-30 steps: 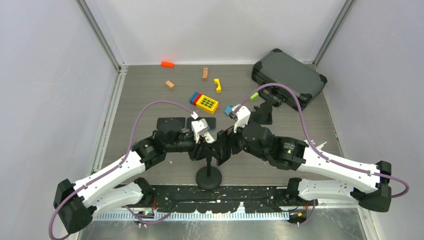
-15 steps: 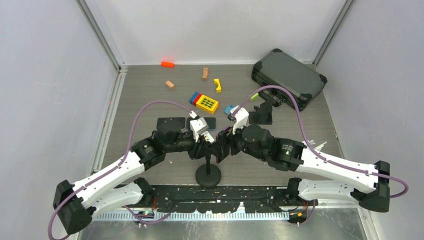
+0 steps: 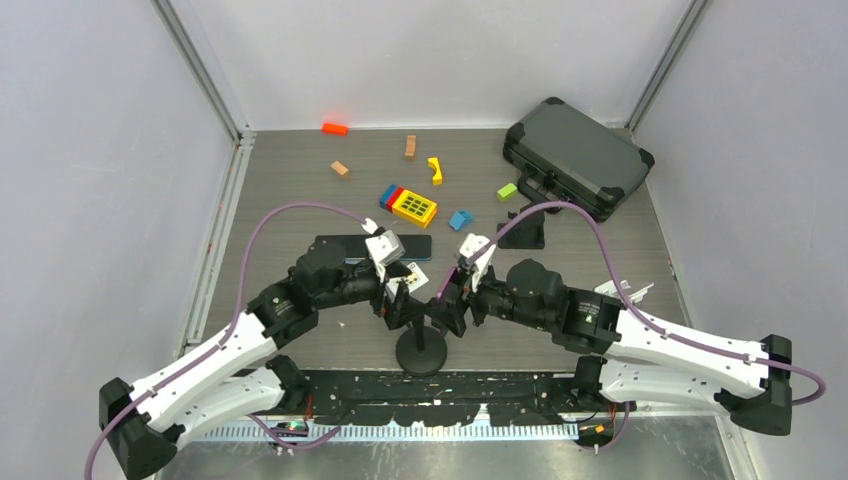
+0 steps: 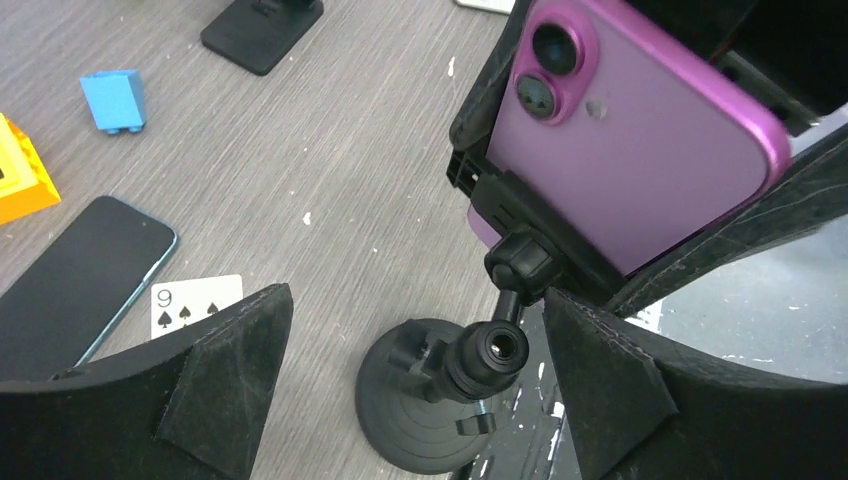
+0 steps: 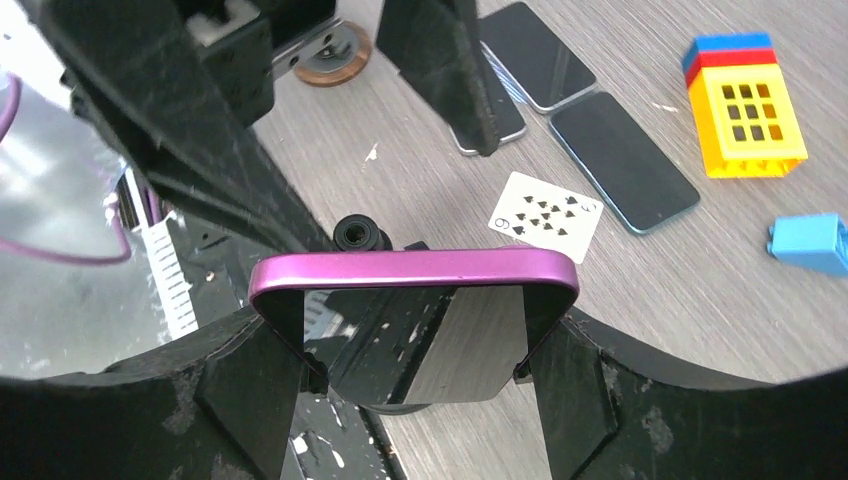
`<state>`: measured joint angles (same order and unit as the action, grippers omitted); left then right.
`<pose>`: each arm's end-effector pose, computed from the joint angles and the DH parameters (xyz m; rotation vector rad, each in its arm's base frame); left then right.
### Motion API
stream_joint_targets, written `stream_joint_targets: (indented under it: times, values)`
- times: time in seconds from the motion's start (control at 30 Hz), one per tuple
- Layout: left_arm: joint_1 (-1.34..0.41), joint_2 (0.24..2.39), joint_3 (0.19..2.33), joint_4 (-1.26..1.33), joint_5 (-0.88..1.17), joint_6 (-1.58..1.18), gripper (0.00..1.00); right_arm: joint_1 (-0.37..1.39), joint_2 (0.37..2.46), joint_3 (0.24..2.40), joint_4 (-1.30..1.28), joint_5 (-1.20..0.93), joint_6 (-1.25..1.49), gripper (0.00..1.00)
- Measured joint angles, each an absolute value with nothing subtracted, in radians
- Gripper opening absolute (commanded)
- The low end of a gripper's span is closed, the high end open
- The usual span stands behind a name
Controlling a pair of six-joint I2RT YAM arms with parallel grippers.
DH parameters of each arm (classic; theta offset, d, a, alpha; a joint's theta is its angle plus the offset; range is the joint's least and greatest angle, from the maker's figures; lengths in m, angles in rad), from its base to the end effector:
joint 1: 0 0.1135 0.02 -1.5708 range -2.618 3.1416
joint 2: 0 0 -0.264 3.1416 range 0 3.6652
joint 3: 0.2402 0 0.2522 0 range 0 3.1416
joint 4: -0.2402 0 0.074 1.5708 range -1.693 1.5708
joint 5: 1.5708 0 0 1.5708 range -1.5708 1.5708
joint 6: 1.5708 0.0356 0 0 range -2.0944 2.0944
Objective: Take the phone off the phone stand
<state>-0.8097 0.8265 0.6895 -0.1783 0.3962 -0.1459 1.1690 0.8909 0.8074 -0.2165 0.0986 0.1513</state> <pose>0.1236 -0.1496 0.3005 0.9144 1.7713 -1.0098 0.0844 0.1898 0.3258 -0.8882 1.7379 0.8060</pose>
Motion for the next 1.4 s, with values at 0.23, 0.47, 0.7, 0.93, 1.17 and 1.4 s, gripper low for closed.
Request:
stream_joint_targets:
  times: [0.23, 0.47, 0.7, 0.93, 1.17, 1.4]
  values:
    - [-0.810, 0.730, 0.690, -0.191, 0.423, -0.135, 0.99, 1.169, 0.788, 0.722, -0.179, -0.052, -0.010, 0.00]
    - [-0.810, 0.656, 0.690, -0.239, 0.511, -0.047, 0.91, 1.169, 0.701, 0.672, -0.170, -0.165, -0.105, 0.00]
    - [-0.811, 0.721, 0.710, -0.291, 0.650, 0.029, 0.87, 1.169, 0.685, 0.667, -0.173, -0.249, -0.179, 0.00]
    - [-0.830, 0.793, 0.718, -0.259, 0.713, -0.027, 0.83, 1.169, 0.683, 0.667, -0.173, -0.298, -0.205, 0.00]
    - [-0.884, 0.809, 0.718, -0.206, 0.727, -0.078, 0.71, 1.169, 0.680, 0.665, -0.172, -0.305, -0.208, 0.00]
    - [-0.949, 0.861, 0.718, -0.198, 0.728, -0.106, 0.59, 1.169, 0.680, 0.665, -0.172, -0.305, -0.210, 0.00]
